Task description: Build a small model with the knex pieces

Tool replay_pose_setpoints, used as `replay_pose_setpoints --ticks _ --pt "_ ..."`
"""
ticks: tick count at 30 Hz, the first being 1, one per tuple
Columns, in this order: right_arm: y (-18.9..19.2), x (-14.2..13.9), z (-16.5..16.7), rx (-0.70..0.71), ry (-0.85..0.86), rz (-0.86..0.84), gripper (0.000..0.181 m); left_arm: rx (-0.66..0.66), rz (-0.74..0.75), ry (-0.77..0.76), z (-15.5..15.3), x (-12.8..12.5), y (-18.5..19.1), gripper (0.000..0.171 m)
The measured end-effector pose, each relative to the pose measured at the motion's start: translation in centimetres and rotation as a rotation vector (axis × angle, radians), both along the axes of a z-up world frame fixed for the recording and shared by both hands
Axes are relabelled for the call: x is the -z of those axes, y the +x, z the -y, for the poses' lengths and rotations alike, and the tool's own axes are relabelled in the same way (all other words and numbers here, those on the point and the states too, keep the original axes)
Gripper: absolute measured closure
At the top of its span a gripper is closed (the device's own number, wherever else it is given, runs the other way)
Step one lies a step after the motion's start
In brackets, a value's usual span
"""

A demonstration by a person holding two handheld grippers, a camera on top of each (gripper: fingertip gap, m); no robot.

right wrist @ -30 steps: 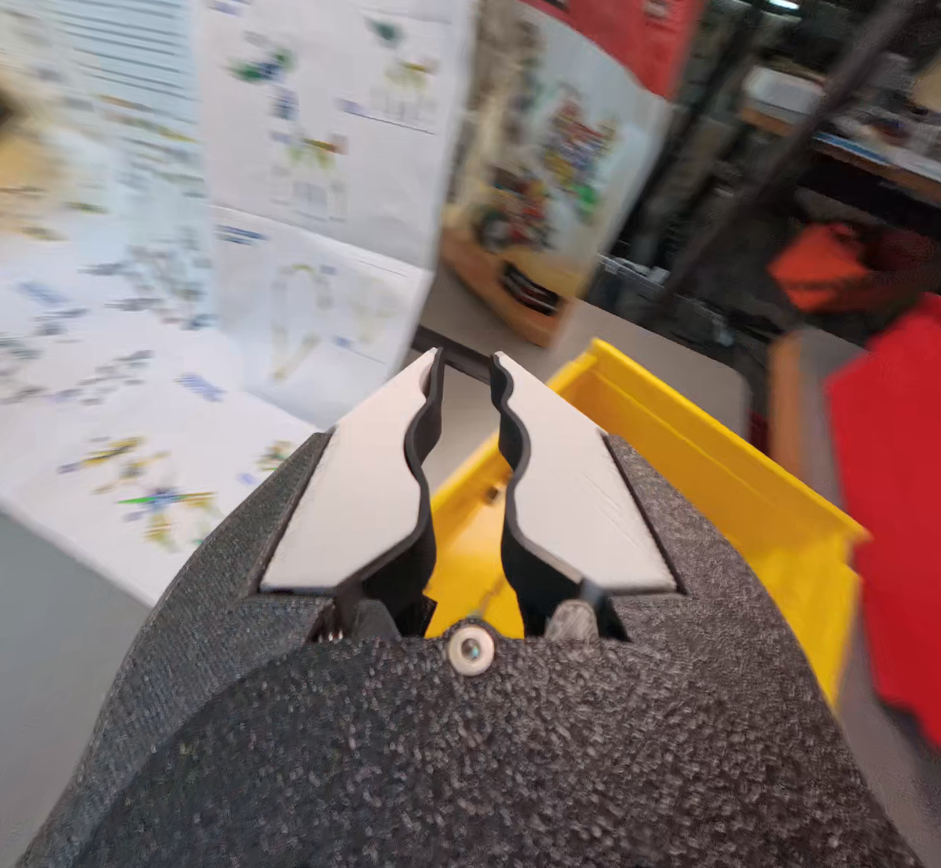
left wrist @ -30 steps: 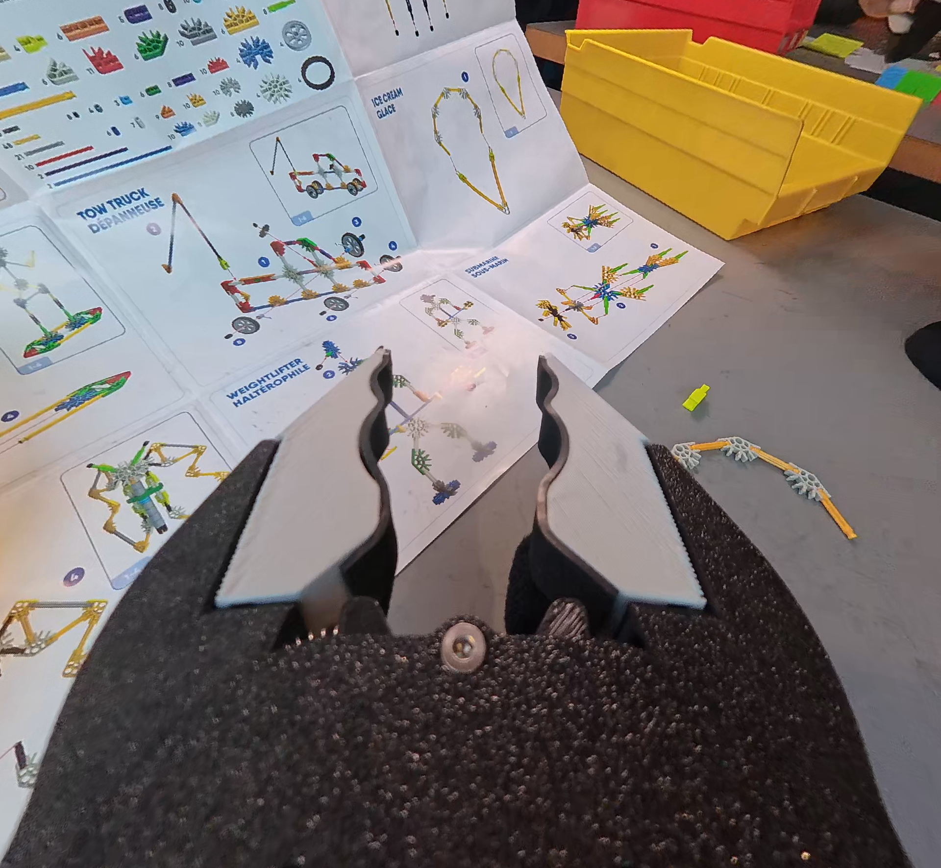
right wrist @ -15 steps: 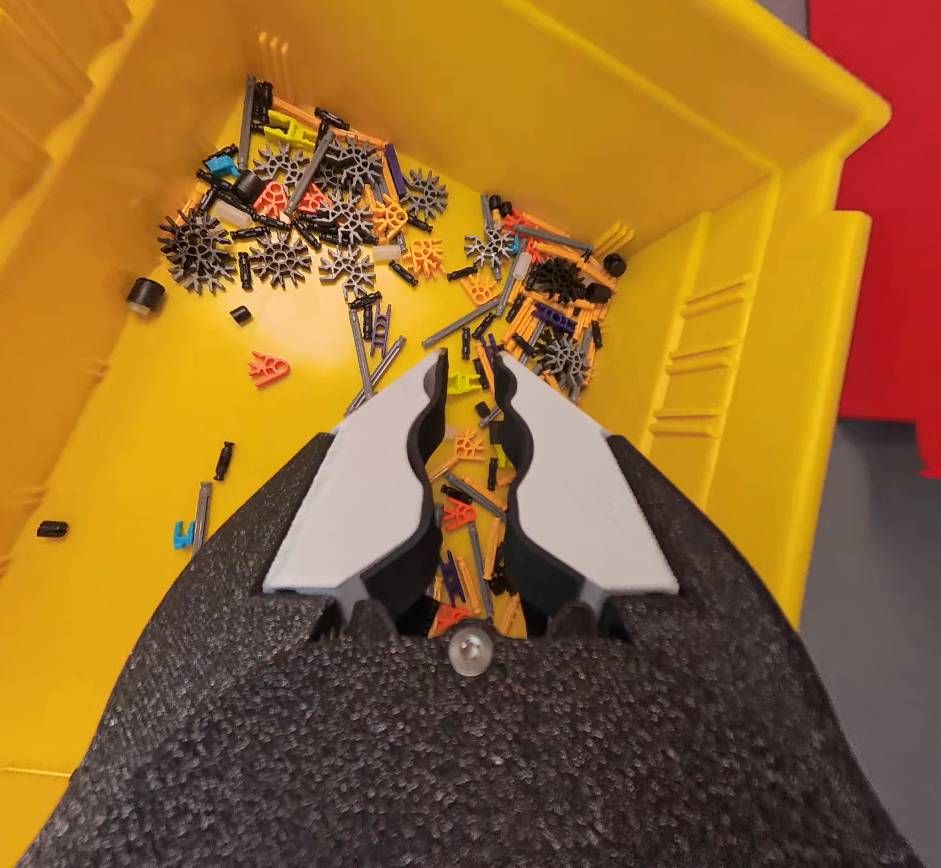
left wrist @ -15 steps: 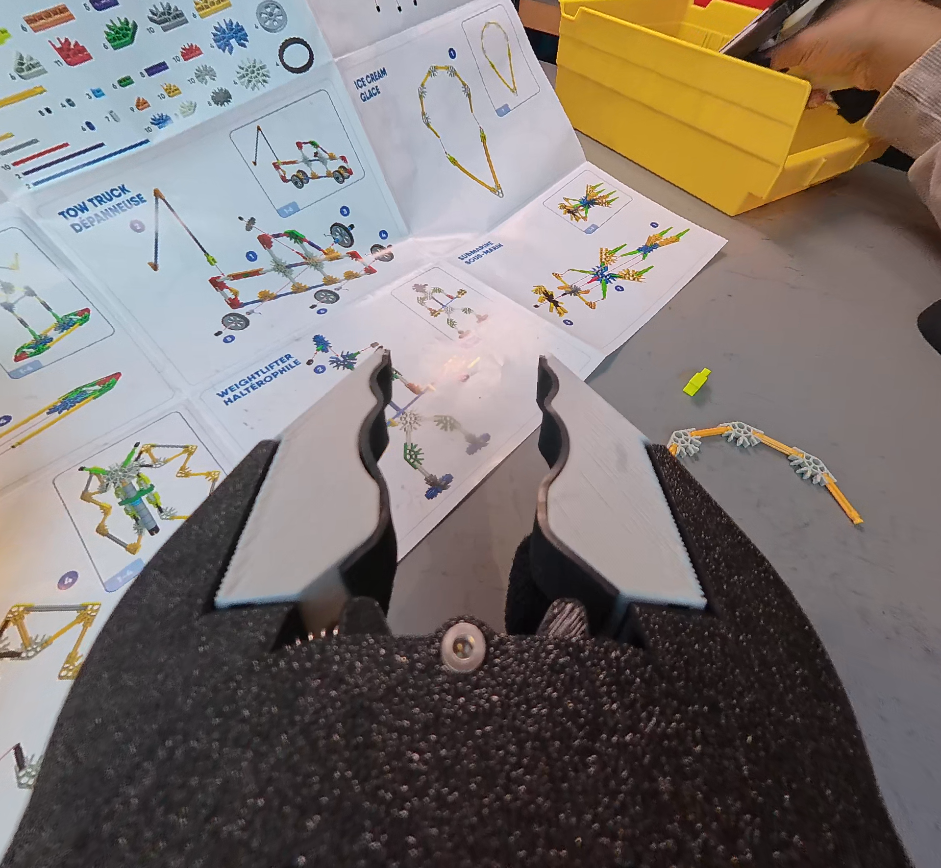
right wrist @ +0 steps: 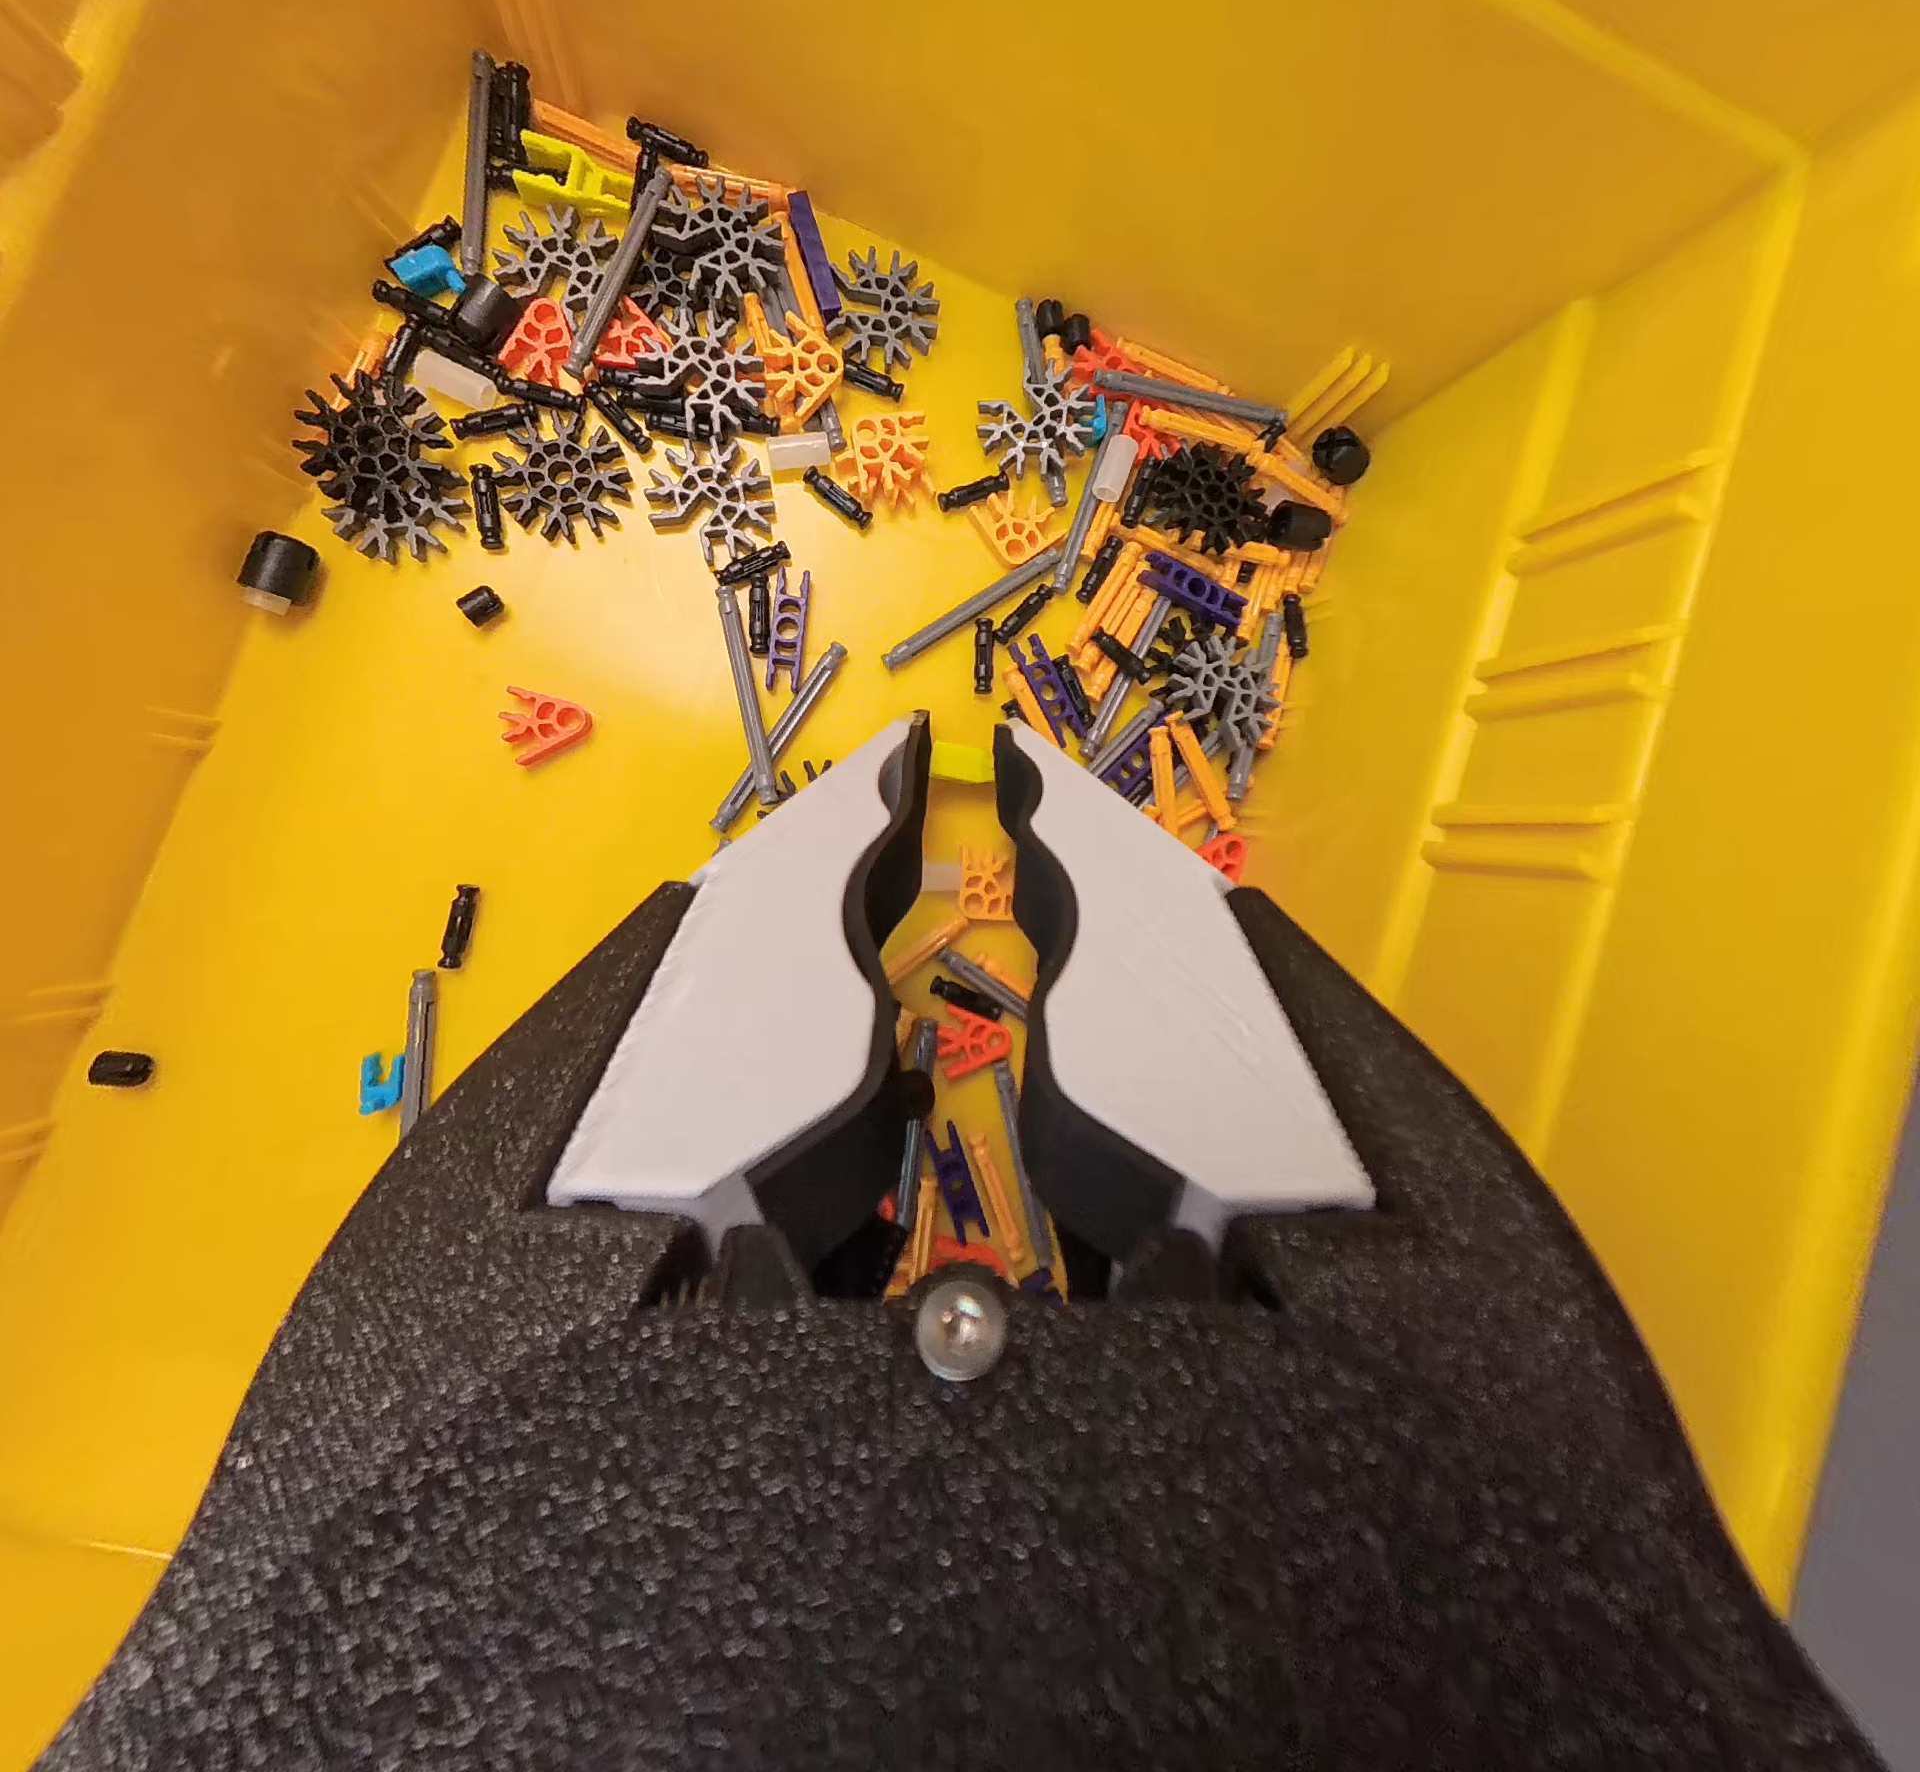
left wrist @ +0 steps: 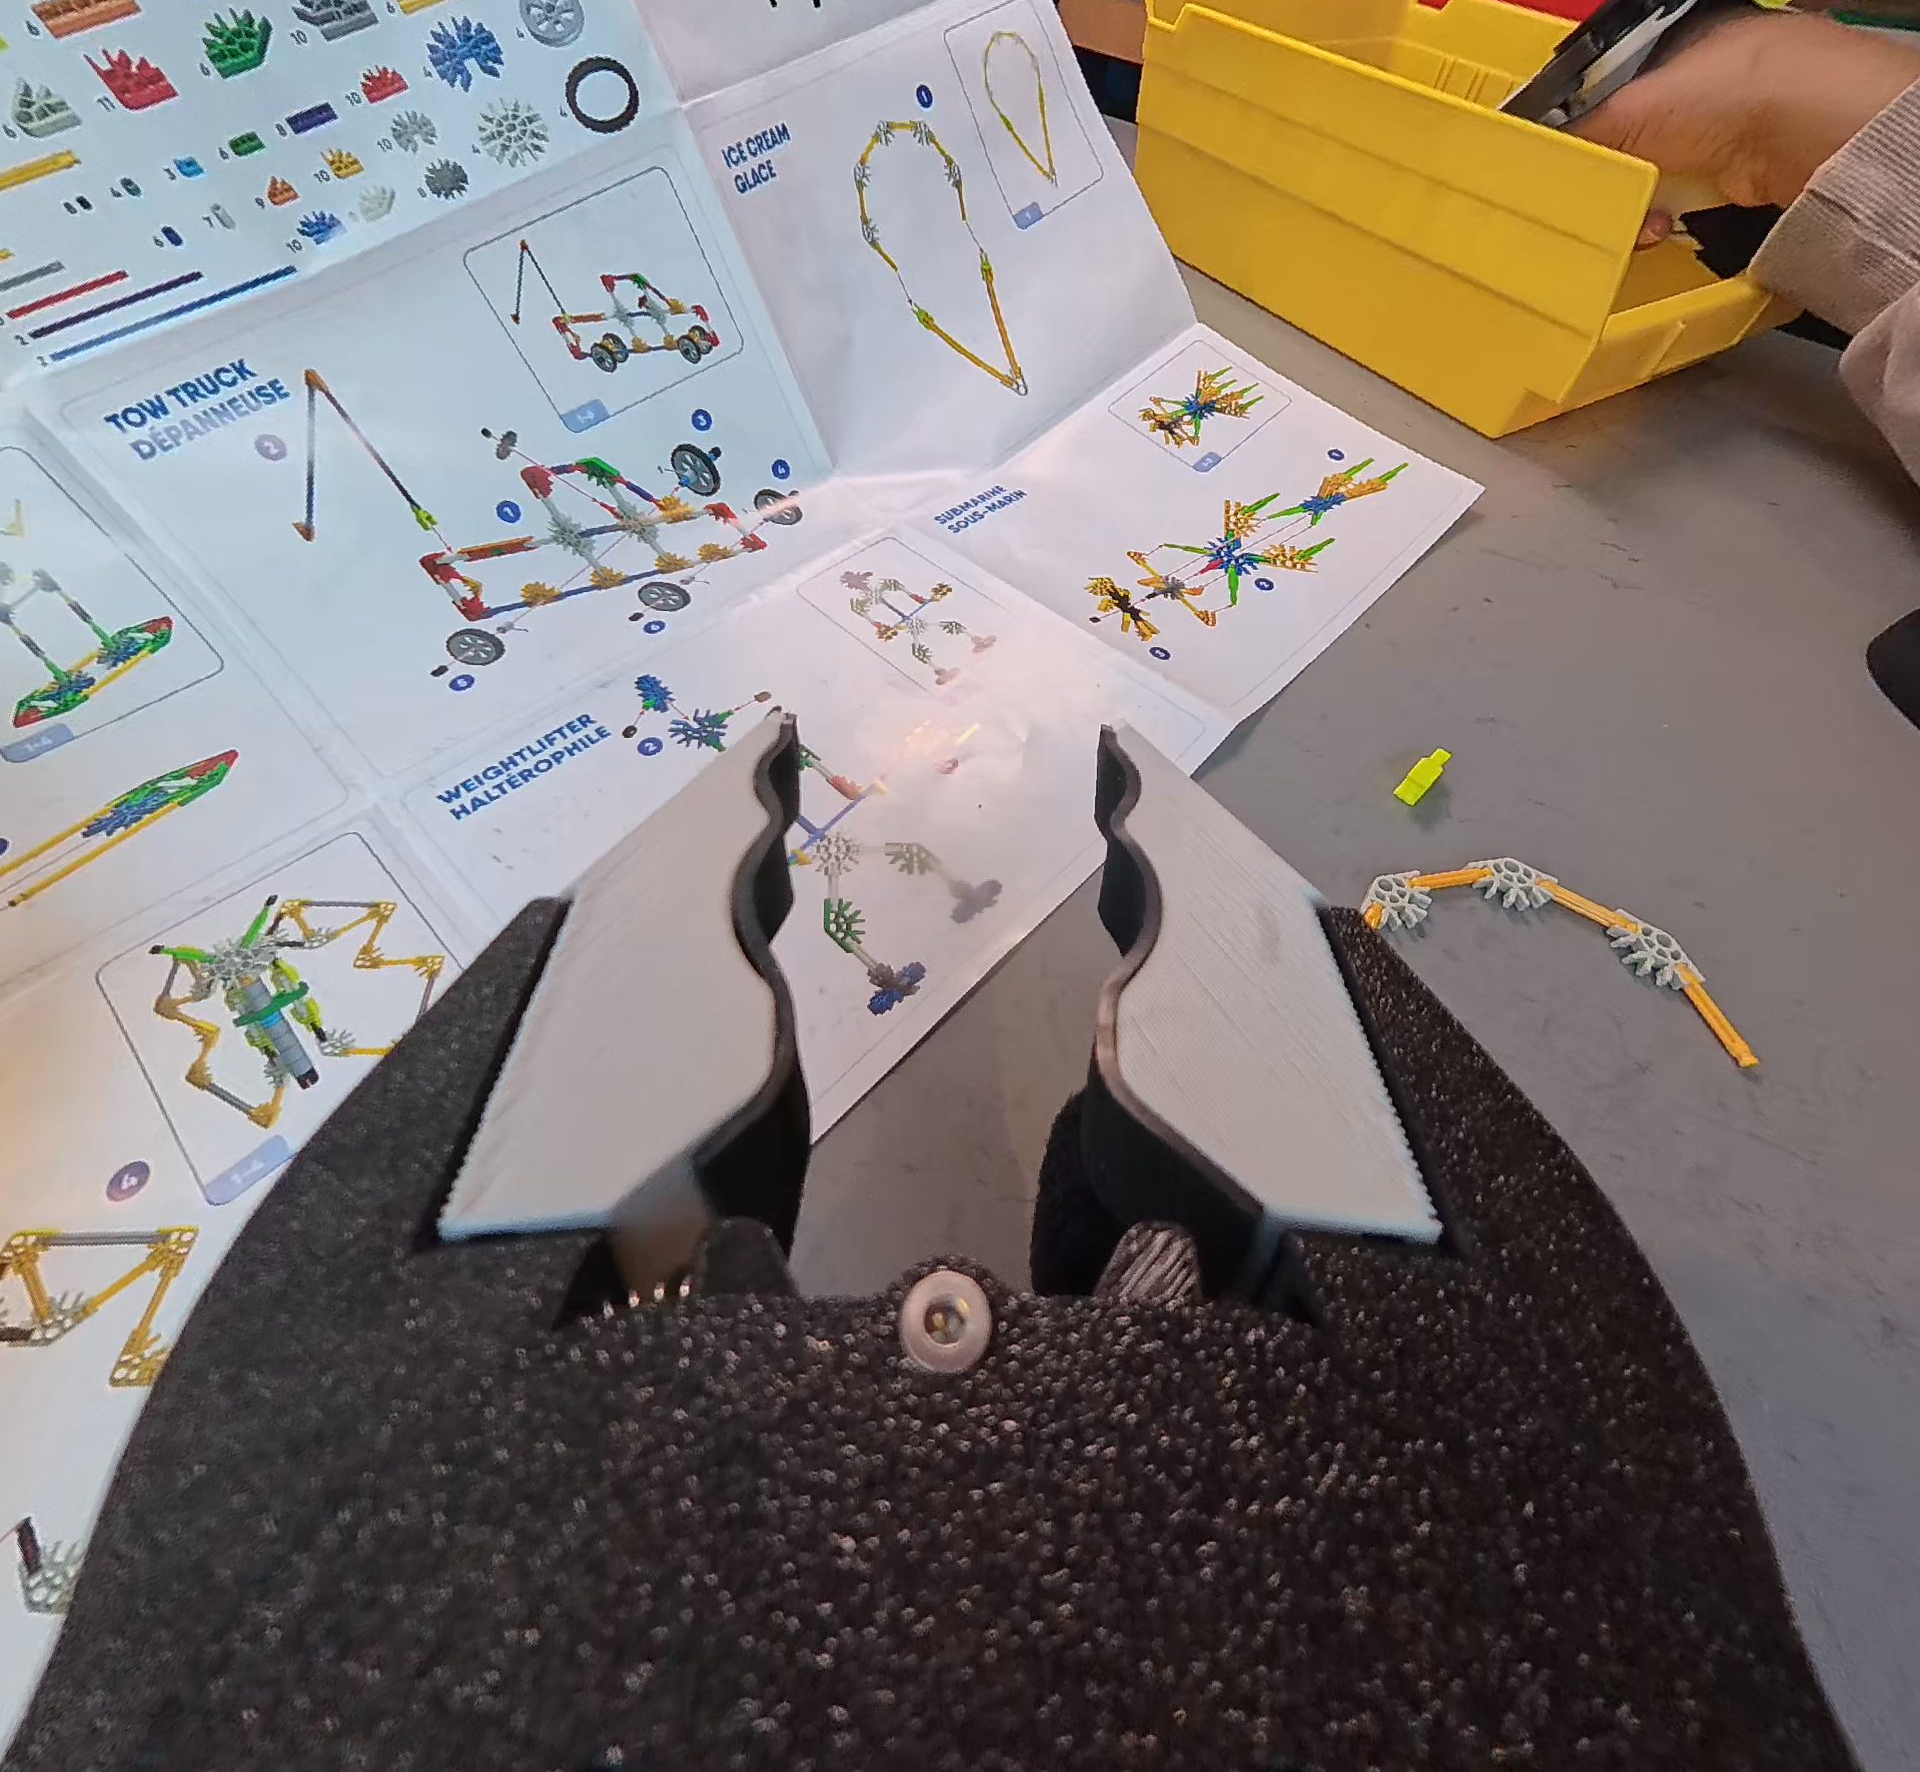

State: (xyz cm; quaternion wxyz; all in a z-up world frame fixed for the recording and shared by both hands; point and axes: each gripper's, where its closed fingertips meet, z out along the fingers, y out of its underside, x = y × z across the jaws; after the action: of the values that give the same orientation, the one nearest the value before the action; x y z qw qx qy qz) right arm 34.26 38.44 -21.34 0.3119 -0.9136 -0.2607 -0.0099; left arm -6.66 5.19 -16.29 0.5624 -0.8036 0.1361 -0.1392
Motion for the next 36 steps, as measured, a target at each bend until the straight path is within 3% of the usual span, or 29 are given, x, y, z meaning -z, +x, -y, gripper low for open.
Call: replay_pose_setpoints --ticks 6,15,19,23,26,29,31,36 --pt "-0.7 -1.1 -0.1 -0.025 0.044 -0.052 0.181 -0.001 0.004 -0.004 0.0 0.1 -0.1 0.114" --pt "-4.9 -8.3 1.5 -0.141 0.185 -0.275 0.181 -0.001 0.005 -0.003 0.0 0.0 0.0 0.114" --pt "-9.1 -12.3 4.2 -0.294 0.218 -0.413 0.181 -0.002 0.001 -0.002 0.0 0.1 0.0 0.114" --pt "-11.4 -14.8 6.2 -0.382 0.291 -0.354 0.181 -0.002 -0.003 -0.001 0.0 0.0 0.0 0.114" --pt "-9.9 -13.3 4.9 -0.31 0.278 -0.305 0.181 -0.001 -0.004 0.001 0.0 0.0 0.0 0.114" --pt "-7.3 -7.2 3.3 -0.215 0.097 -0.241 0.162 0.0 -0.01 -0.002 0.0 0.1 0.1 0.114" --pt "-6.4 -4.3 2.6 -0.174 0.038 -0.228 0.162 -0.001 -0.016 -0.004 0.0 0.2 0.1 0.114" --pt "-5.9 -1.3 2.4 -0.146 -0.039 -0.212 0.162 -0.003 -0.014 -0.007 -0.1 0.3 0.0 0.114"
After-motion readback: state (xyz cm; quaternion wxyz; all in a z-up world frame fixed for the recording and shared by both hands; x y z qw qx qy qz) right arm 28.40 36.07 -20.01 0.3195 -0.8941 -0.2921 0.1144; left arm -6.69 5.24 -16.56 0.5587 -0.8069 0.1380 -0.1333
